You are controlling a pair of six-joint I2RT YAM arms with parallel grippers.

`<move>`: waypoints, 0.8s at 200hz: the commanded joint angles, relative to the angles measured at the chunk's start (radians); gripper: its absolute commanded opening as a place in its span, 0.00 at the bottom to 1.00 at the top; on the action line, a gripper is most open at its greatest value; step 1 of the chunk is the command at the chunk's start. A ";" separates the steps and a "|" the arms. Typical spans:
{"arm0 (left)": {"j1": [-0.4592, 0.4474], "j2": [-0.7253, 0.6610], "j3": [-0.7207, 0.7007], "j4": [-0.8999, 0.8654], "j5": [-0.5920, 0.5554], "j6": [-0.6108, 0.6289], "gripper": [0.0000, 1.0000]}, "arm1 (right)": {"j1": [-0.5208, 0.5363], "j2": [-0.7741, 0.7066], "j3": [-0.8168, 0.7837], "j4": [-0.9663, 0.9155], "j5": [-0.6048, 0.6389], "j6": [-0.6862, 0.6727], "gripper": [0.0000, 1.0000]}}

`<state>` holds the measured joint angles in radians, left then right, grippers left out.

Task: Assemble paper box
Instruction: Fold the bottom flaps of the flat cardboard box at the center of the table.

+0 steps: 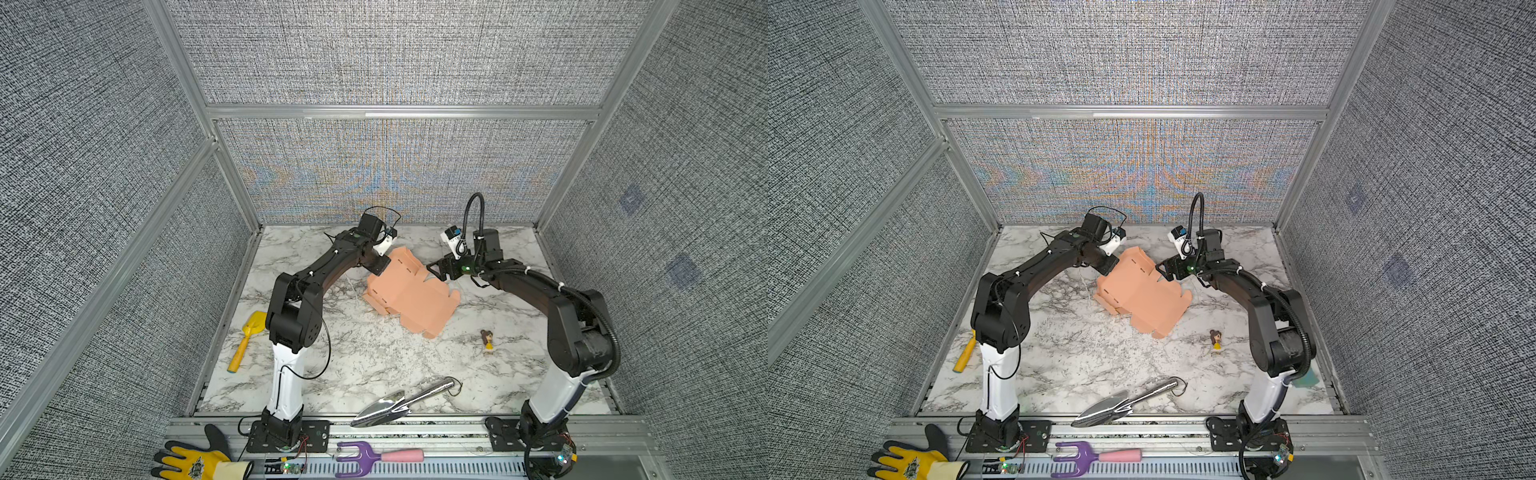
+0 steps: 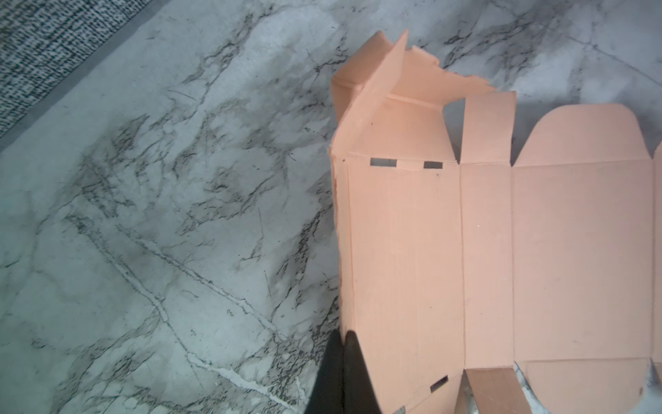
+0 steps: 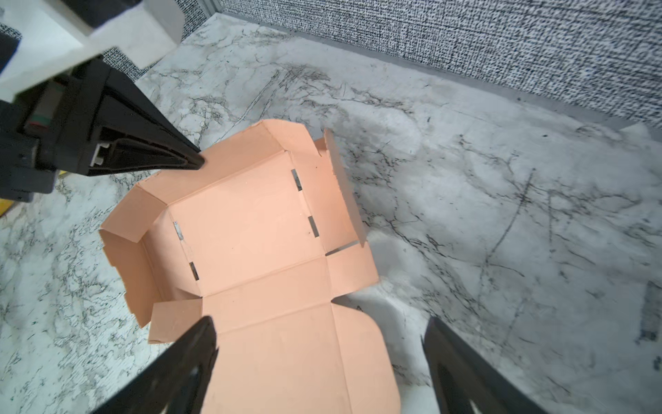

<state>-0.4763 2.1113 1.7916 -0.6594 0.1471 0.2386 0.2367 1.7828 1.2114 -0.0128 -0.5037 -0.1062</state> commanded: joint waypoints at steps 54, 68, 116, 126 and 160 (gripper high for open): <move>-0.022 -0.003 0.025 -0.057 0.178 0.088 0.00 | -0.013 -0.006 0.020 0.042 -0.077 -0.007 0.91; -0.025 0.004 0.025 -0.058 0.175 0.088 0.00 | -0.008 0.020 0.047 0.041 -0.088 -0.014 0.90; -0.024 0.040 0.049 -0.051 0.142 0.079 0.00 | 0.015 0.144 0.177 -0.016 -0.099 -0.075 0.81; -0.024 0.043 0.049 -0.045 0.133 0.077 0.00 | 0.017 0.173 0.204 -0.030 -0.105 -0.083 0.79; -0.024 0.057 0.062 -0.041 0.128 0.079 0.00 | 0.034 0.234 0.262 -0.047 -0.109 -0.100 0.69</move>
<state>-0.5014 2.1555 1.8420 -0.7097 0.2867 0.3096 0.2604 1.9945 1.4475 -0.0353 -0.5980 -0.1749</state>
